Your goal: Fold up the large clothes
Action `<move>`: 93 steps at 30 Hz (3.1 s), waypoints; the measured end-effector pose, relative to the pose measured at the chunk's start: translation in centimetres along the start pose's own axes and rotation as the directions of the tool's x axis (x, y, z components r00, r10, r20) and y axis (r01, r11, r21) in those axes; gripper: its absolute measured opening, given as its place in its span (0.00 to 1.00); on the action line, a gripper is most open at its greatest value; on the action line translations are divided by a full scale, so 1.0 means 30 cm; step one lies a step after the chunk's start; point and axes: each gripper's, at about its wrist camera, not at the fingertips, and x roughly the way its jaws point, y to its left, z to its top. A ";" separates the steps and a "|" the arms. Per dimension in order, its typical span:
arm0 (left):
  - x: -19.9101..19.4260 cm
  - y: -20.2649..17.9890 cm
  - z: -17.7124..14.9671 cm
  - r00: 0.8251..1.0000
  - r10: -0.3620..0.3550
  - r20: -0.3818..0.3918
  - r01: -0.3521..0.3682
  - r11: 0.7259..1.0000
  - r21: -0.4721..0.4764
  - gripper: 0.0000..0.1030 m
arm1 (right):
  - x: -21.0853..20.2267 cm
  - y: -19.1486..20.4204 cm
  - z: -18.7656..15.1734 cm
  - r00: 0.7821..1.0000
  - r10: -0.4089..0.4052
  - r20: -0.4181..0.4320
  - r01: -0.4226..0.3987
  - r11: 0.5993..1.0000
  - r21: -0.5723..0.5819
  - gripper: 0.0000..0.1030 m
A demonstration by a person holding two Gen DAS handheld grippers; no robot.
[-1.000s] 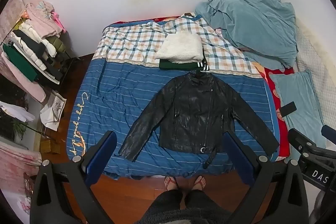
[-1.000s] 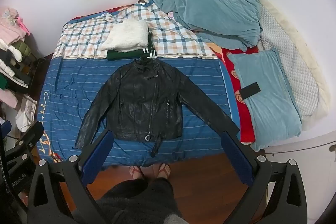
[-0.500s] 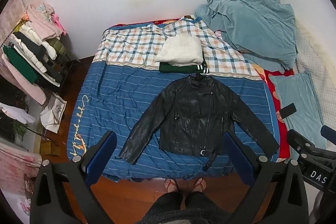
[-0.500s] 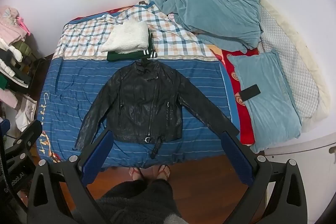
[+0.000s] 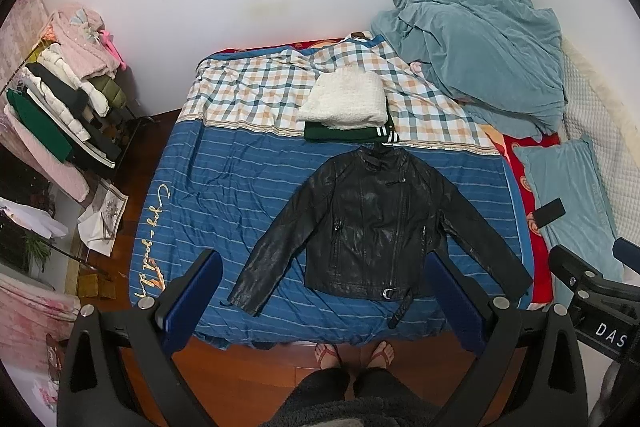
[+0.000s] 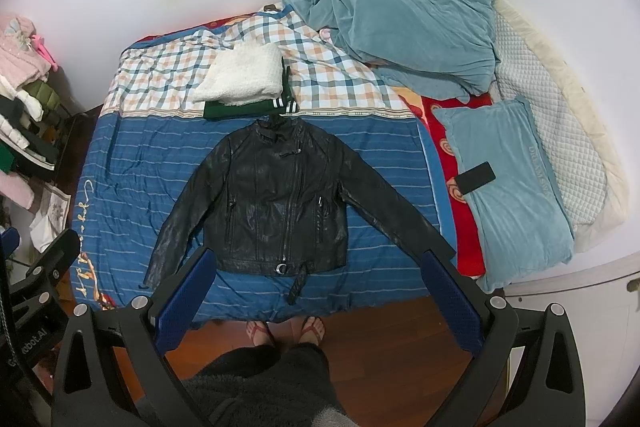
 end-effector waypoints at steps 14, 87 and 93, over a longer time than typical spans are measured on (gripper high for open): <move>-0.005 0.002 0.013 1.000 -0.005 0.000 0.005 1.000 -0.002 1.00 | -0.020 0.003 0.025 1.000 0.000 0.003 0.000 1.000 -0.001 1.00; 1.200 -0.170 -0.113 0.966 0.203 -0.157 -0.205 0.979 0.006 1.00 | 1.214 -0.716 -0.345 0.983 0.172 -0.058 -0.050 0.562 0.825 0.59; 1.534 -0.317 -0.222 0.928 0.265 -0.261 -0.251 0.964 0.085 1.00 | 1.692 -1.022 -0.606 0.974 0.226 0.011 -0.075 0.279 0.957 0.60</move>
